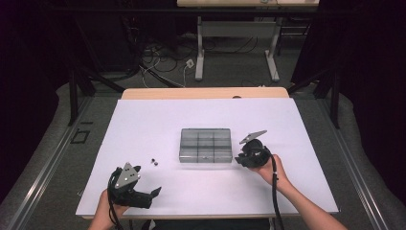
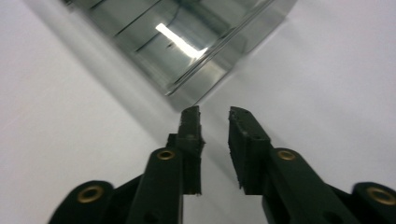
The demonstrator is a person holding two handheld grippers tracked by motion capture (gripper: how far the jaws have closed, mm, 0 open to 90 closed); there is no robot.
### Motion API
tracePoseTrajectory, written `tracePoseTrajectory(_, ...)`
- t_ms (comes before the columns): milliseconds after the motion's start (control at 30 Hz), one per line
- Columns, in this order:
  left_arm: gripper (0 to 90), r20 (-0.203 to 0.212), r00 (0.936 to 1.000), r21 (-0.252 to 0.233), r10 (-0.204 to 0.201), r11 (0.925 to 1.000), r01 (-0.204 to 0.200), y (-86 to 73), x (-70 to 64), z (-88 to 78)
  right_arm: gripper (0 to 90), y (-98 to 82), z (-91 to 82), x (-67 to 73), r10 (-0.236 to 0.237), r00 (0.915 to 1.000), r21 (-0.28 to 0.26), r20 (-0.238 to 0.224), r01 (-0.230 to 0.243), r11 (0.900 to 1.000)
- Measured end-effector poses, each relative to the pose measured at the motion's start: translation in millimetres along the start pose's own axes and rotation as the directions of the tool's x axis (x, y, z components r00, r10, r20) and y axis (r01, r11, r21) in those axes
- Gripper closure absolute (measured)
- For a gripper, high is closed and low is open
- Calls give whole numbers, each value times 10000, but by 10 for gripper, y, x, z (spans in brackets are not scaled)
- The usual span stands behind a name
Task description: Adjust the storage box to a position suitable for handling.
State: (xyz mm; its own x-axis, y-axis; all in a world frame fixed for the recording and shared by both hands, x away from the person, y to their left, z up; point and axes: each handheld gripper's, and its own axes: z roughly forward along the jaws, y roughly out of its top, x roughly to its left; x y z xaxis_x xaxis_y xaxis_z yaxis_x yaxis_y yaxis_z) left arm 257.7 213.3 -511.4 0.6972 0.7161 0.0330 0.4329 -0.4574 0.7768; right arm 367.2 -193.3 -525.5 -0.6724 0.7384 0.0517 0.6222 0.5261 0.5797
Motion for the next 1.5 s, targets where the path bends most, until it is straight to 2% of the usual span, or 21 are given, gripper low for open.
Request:
tracePoseTrajectory(33,2,-9,10000,-17,-1,10000,0,0,-1,2,709,-23,-1,11,-144,9999,-61,-62,144,9999)
tracePoseTrajectory(100,2,27,10000,-13,76,10000,-76,3,1,-7,629,-89,-15,34,10,9993,-225,-374,-18,9997)
tracePoseTrajectory(167,2,6,10000,-40,95,9999,-95,2,1,-10,597,-97,-21,48,-29,9991,-278,-414,18,9996)
tracePoseTrajectory(200,2,-7,10000,-65,12,10000,-12,-1,-1,-11,566,-97,-50,48,-220,9990,-214,-391,212,9995)
tracePoseTrajectory(233,2,17,10000,-54,34,10000,-34,-3,6,-13,561,-103,-60,59,-121,9991,-421,-412,104,9991)
tracePoseTrajectory(267,2,9,10000,-69,26,10000,-26,-4,9,-14,516,-102,-93,80,-152,9988,-240,-466,141,9996)
tracePoseTrajectory(367,2,44,10000,-62,19,10000,-19,-3,9,-23,498,-107,-107,102,-280,9979,-157,-588,272,9995)
tracePoseTrajectory(467,2,54,10000,-135,3,9999,-2,-3,-1,-22,411,-112,-80,143,-395,9971,-491,-653,363,9981)
tracePoseTrajectory(500,2,56,10000,-133,5,9999,-4,-3,-1,-22,346,-103,-96,175,-378,9971,-310,-660,359,9989)
tracePoseTrajectory(600,2,62,10000,-112,21,9999,-20,-4,6,-22,295,-93,-99,200,-410,9971,-181,-645,399,9990)
tracePoseTrajectory(700,2,47,10000,-123,-1,9999,1,-4,5,-23,226,-89,-82,237,-357,9950,-1,-934,358,9994)
tracePoseTrajectory(800,2,65,10000,-61,51,10000,-51,0,13,-21,197,-90,-51,271,-456,9935,83,-1043,467,9989)
tracePoseTrajectory(833,2,37,10000,-104,42,9999,-42,-1,13,-14,185,-93,-46,294,-332,9928,102,-1151,346,9993)
tracePoseTrajectory(867,2,38,10000,-123,0,9999,0,-1,14,-8,175,-96,-42,299,-465,9926,116,-1118,481,9988)
tracePoseTrajectory(900,2,17,9999,-62,117,9999,-117,2,26,-8,160,-92,-38,327,-432,9908,103,-1286,448,9989)
tracePoseTrajectory(1000,2,80,10000,-68,32,10000,-31,-2,32,8,150,-87,-32,338,-477,9898,62,-1340,490,9988)
tracePoseTrajectory(1067,2,80,10000,-66,56,10000,-55,-1,29,5,137,-81,-24,359,-312,9887,50,-1464,323,9995)
tracePoseTrajectory(1133,2,70,10000,-94,56,9999,-55,0,20,-6,101,-80,-9,356,-490,9879,-22,-1470,492,9988)
tracePoseTrajectory(1200,2,110,9999,-96,13,10000,-12,-2,13,-13,54,-87,-7,362,-237,9878,-63,-1542,230,9997)
tracePoseTrajectory(1367,2,66,9999,-114,89,9999,-88,1,3,-27,4,-91,3,360,-288,9864,-131,-1620,270,9995)
tracePoseTrajectory(1500,2,104,9999,-64,7,10000,-7,-1,4,-21,0,-93,22,373,-300,9852,-58,-1688,294,9996)
